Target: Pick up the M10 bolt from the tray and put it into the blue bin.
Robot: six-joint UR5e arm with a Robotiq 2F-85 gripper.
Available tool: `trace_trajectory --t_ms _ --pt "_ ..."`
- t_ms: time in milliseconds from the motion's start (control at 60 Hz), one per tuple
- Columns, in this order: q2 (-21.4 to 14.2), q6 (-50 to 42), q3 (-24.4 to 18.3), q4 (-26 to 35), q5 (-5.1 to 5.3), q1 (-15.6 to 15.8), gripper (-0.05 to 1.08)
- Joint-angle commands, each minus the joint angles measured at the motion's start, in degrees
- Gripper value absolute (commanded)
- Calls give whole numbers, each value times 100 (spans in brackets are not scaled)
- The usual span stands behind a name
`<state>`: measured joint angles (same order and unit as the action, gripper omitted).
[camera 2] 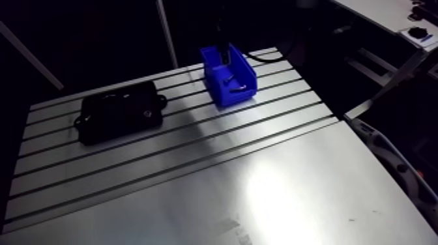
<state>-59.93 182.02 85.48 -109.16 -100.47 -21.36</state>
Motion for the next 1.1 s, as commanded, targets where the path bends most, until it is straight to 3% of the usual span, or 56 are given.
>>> trace_trajectory --t_ms 17,200,400,433,467,517,717,867,1100 --pt "-392 -959 -276 427 269 34 0" --pt "-666 -2259 -455 584 294 35 0" --pt "-893 -4345 -493 598 276 42 1" --pt "-937 -4696 -486 646 315 36 1" --pt "-1010 -5304 -493 782 433 42 1" --pt "-1037 -5602 -493 831 488 66 1" --pt "-1188 -6768 -534 1047 514 422 1" --pt "-1235 -7642 -675 1537 507 966 0" --pt "-1235 -8423 -864 2123 640 1347 1"
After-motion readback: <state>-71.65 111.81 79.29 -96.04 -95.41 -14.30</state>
